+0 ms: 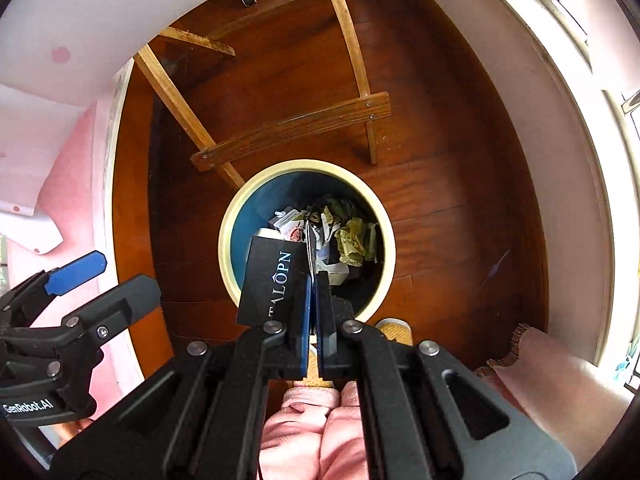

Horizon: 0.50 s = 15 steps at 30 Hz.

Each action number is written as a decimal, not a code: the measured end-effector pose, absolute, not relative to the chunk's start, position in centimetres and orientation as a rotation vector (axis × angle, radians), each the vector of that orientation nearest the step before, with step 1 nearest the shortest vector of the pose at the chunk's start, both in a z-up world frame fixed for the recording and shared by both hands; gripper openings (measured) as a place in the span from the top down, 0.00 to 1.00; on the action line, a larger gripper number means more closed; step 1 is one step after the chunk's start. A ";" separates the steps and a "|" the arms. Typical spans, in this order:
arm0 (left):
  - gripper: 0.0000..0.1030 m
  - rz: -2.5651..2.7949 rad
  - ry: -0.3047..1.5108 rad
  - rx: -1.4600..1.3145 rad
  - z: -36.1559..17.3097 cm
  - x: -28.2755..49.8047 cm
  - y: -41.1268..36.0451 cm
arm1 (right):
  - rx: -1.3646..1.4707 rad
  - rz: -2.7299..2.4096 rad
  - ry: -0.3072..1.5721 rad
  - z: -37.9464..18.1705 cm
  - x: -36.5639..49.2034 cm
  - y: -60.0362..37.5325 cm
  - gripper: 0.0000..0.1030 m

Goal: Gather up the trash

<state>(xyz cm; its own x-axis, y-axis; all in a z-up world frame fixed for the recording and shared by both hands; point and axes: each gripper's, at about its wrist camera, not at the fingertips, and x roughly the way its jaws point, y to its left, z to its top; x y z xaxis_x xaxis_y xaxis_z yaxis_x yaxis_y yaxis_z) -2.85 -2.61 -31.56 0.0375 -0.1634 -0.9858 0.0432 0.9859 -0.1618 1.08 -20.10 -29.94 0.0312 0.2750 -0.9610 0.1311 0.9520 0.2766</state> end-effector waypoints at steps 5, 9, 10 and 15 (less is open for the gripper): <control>0.09 -0.112 1.529 -0.114 -32.8 -2.7 -0.8 | 0.337 0.103 1.543 -30.8 1.3 -19.3 0.67; 0.09 -0.073 1.525 -0.107 -32.8 -2.8 0.4 | 0.348 0.105 1.544 -31.4 1.0 -18.6 0.55; 0.09 -0.064 1.524 -0.102 -32.7 -2.9 0.5 | 0.341 0.104 1.546 -31.5 1.0 -18.5 0.52; 0.09 -0.041 1.508 -0.089 -31.5 -3.0 0.7 | 0.313 0.097 1.541 -31.2 0.7 -17.9 0.43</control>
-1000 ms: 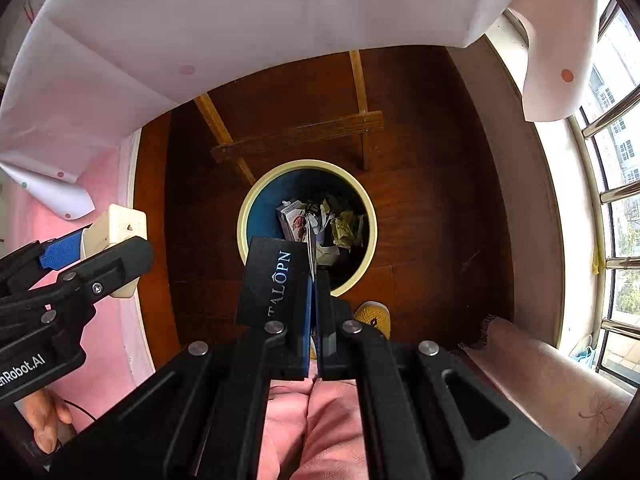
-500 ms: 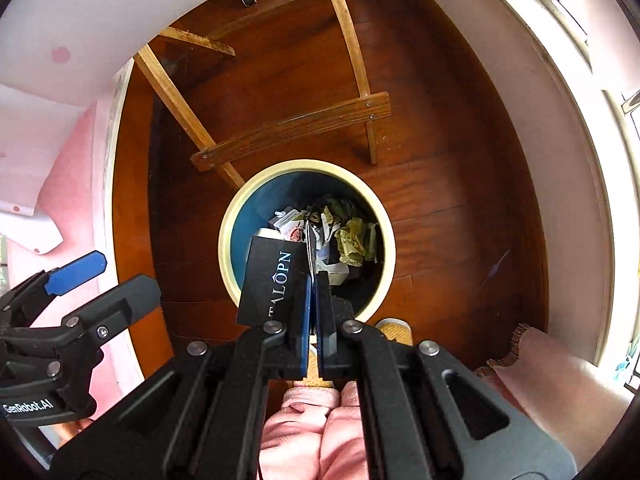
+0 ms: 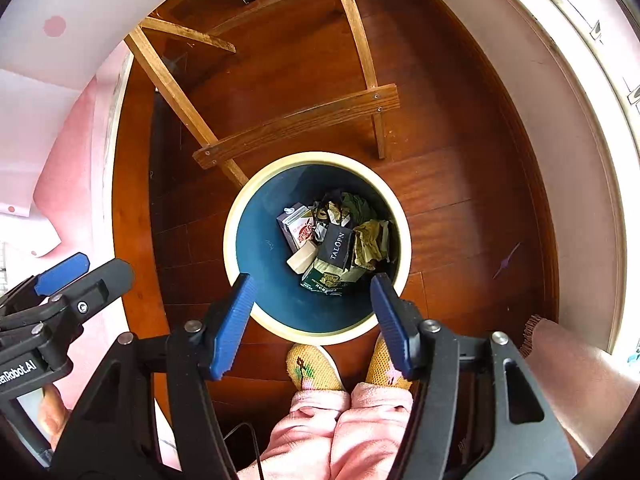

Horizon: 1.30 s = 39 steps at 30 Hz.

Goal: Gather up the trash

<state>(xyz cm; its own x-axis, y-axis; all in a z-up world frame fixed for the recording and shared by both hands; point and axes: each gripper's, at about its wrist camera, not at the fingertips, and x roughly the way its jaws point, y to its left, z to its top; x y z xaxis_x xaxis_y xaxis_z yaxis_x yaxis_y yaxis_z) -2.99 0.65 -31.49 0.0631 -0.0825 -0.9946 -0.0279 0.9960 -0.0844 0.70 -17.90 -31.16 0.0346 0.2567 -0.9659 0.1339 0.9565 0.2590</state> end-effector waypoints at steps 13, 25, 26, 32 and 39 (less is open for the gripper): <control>0.09 -0.018 1.461 -0.089 -25.5 -2.5 0.8 | 0.299 0.100 1.499 -26.9 1.7 -16.9 0.42; 0.09 0.001 1.373 -0.107 -14.5 -1.7 2.1 | 0.284 0.116 1.420 -16.9 3.5 -16.2 0.40; 0.09 -0.001 1.364 -0.099 -13.5 -1.7 2.0 | 0.284 0.117 1.413 -15.9 3.6 -16.1 0.40; 0.09 0.000 1.313 -0.072 -7.1 -1.7 1.9 | 0.292 0.116 1.386 -10.0 4.5 -16.1 0.40; 0.09 0.015 1.249 -0.072 1.1 -1.7 2.3 | 0.285 0.127 1.307 -1.0 5.1 -15.7 0.40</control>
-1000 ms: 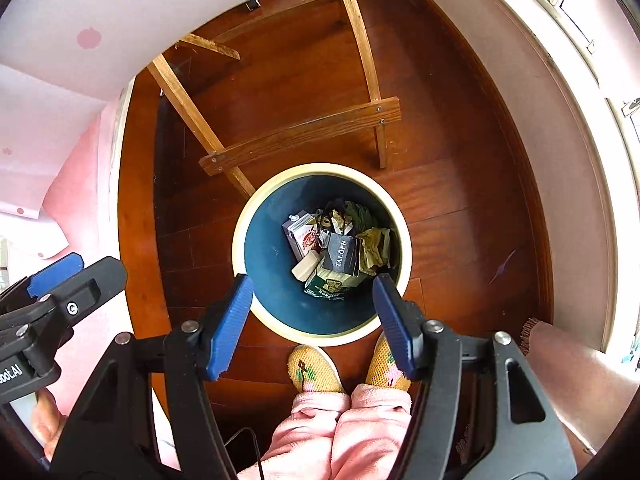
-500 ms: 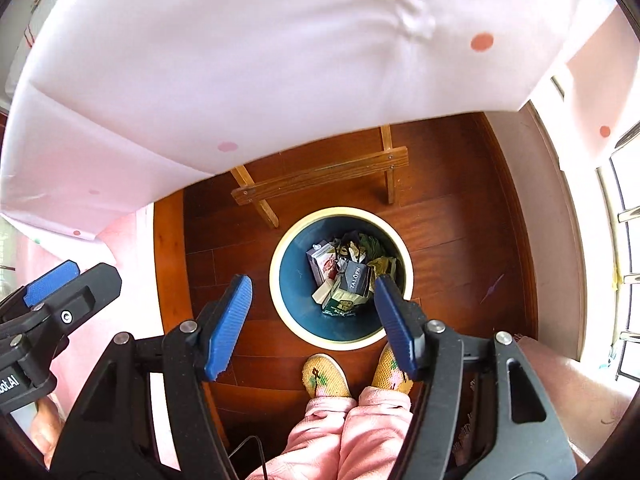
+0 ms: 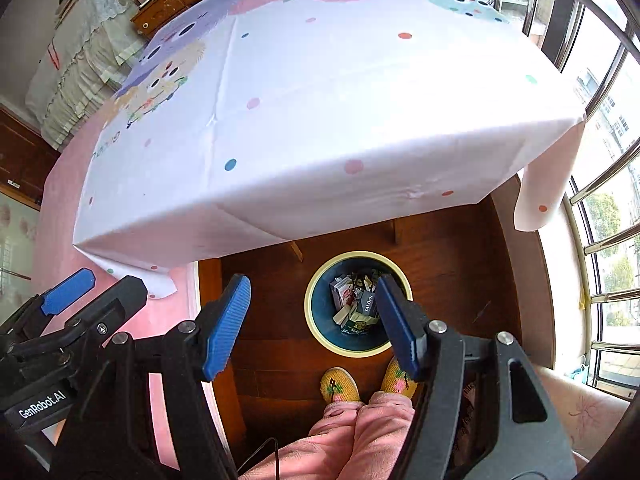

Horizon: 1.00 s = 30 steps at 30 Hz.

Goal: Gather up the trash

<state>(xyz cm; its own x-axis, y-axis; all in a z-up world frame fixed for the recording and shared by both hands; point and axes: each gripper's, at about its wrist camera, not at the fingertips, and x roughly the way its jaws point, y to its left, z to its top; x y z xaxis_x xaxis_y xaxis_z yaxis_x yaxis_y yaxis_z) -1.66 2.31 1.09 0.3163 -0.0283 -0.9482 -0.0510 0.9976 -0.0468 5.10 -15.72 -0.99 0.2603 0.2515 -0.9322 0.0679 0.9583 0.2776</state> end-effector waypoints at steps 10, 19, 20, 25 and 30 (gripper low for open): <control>0.09 0.050 1.145 -0.082 10.4 -0.9 3.1 | 0.264 0.153 1.172 9.9 6.0 -16.1 0.39; 0.09 0.077 1.095 -0.081 13.6 -1.1 3.3 | 0.196 0.163 1.084 14.9 5.6 -15.9 0.39; 0.09 0.080 1.091 -0.080 13.7 -1.1 3.2 | 0.190 0.162 1.080 15.1 5.5 -15.8 0.39; 0.09 0.085 1.082 -0.080 14.1 -1.1 2.9 | 0.180 0.157 1.066 15.6 5.6 -15.9 0.39; 0.09 0.088 1.085 -0.074 14.0 -0.9 2.7 | 0.183 0.151 1.064 15.5 5.8 -16.0 0.39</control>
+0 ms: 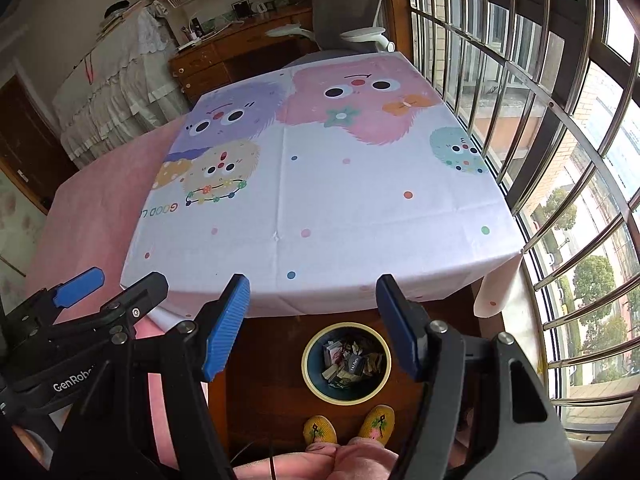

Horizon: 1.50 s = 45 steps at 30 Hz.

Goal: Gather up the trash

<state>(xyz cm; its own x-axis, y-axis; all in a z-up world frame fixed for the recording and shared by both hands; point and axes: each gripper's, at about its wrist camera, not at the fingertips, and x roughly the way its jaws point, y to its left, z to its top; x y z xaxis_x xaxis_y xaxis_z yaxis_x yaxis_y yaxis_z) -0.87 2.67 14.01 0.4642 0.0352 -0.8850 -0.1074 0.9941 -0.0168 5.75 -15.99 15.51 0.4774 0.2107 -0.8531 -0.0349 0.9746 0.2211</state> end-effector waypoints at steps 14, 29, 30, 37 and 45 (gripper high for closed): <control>0.10 0.094 1.082 -0.062 13.9 -0.7 3.2 | 0.169 0.154 1.057 15.3 5.9 -15.7 0.39; 0.11 0.101 1.080 -0.061 13.6 -1.1 3.2 | 0.167 0.156 1.055 15.3 5.8 -15.6 0.39; 0.11 0.100 1.080 -0.061 13.6 -1.1 3.2 | 0.167 0.156 1.056 15.3 5.8 -15.6 0.39; 0.11 0.099 1.080 -0.059 13.6 -1.1 3.3 | 0.168 0.155 1.055 15.3 5.7 -15.5 0.39; 0.11 0.096 1.079 -0.056 13.7 -1.1 3.4 | 0.168 0.154 1.055 15.3 5.7 -15.5 0.39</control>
